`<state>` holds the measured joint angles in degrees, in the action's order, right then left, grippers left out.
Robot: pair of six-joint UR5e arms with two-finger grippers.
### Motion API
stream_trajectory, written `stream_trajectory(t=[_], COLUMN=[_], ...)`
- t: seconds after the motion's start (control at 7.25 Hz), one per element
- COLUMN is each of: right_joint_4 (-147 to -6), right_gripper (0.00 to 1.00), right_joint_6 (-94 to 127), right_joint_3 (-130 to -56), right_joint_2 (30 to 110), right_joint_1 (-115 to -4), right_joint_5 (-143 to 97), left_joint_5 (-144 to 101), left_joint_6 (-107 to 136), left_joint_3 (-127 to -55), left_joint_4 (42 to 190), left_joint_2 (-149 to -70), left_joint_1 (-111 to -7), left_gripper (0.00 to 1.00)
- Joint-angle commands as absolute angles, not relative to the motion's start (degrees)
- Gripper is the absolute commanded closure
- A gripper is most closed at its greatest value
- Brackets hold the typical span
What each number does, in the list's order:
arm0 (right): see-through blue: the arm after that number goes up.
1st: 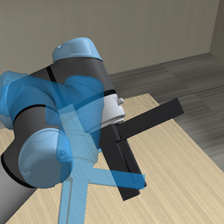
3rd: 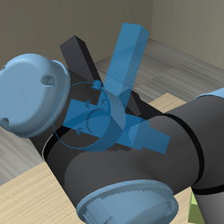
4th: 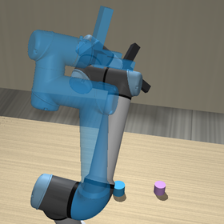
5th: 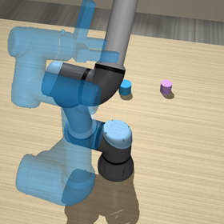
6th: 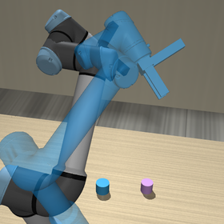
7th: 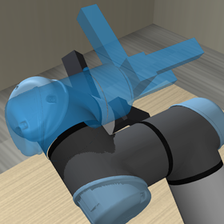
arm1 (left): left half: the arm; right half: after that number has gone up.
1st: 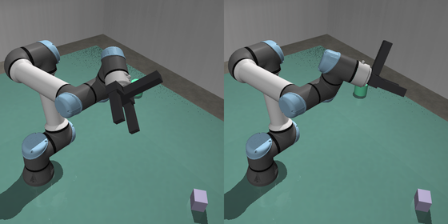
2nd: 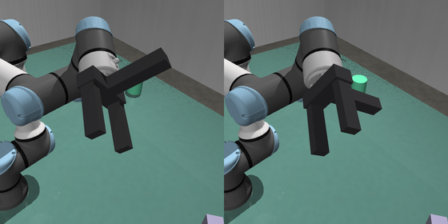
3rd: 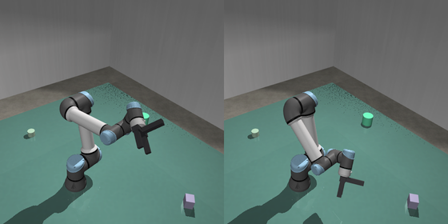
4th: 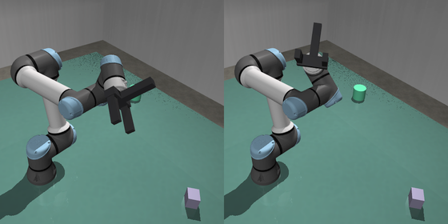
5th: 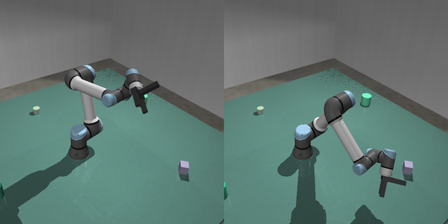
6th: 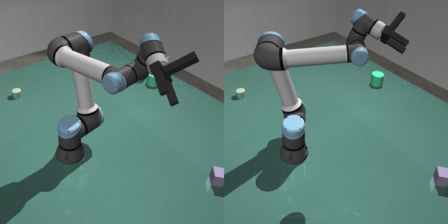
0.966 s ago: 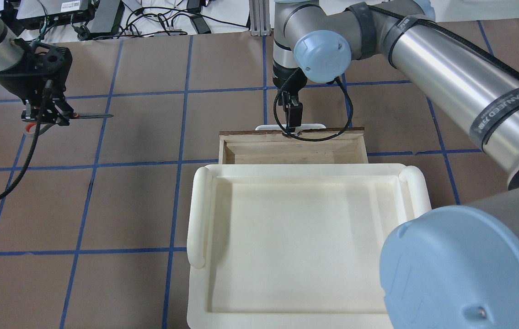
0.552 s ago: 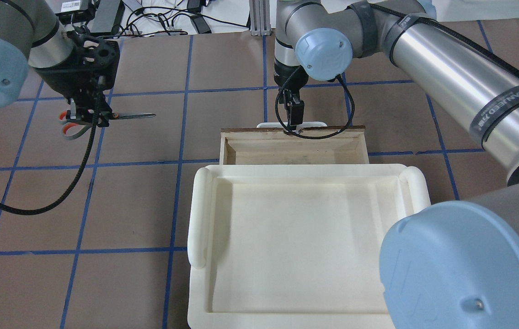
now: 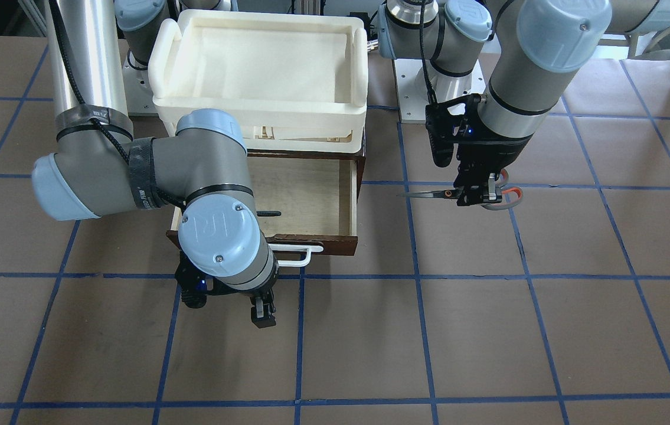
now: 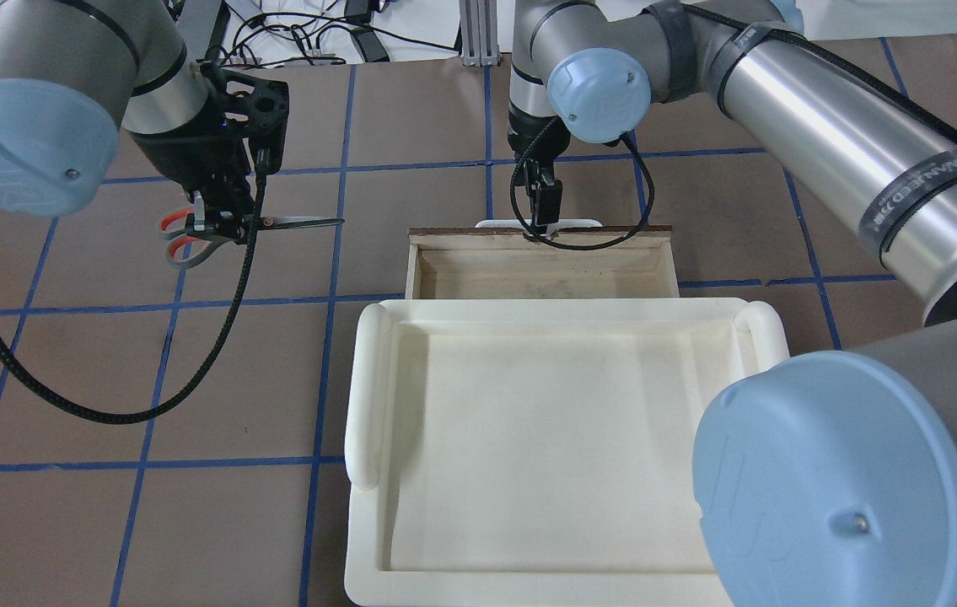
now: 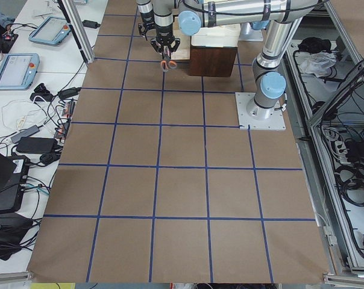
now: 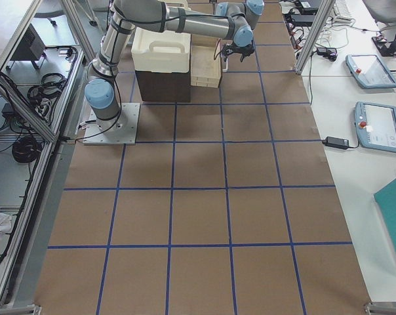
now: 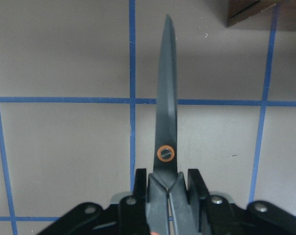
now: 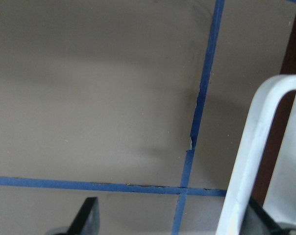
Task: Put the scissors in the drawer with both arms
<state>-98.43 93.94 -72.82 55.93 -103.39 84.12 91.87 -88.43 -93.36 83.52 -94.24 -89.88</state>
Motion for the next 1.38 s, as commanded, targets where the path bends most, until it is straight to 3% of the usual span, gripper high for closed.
stream_trajectory(t=[0.0, 1.24], right_joint_4=[-98.44, -98.09], right_gripper=[0.04, 0.04], right_joint_6=[93.17, 93.25], right_joint_3=[-71.81, -68.82], right_joint_2=[55.72, 53.61], right_joint_1=[-103.01, -102.39], right_joint_5=[84.02, 83.76], left_joint_5=[91.67, 91.76], left_joint_6=[-88.33, -88.33], left_joint_3=[-93.34, -93.34], left_joint_4=[83.23, 82.79], left_joint_2=[-94.65, -94.57], left_joint_1=[-90.00, -93.60], left_gripper=[1.00, 1.00])
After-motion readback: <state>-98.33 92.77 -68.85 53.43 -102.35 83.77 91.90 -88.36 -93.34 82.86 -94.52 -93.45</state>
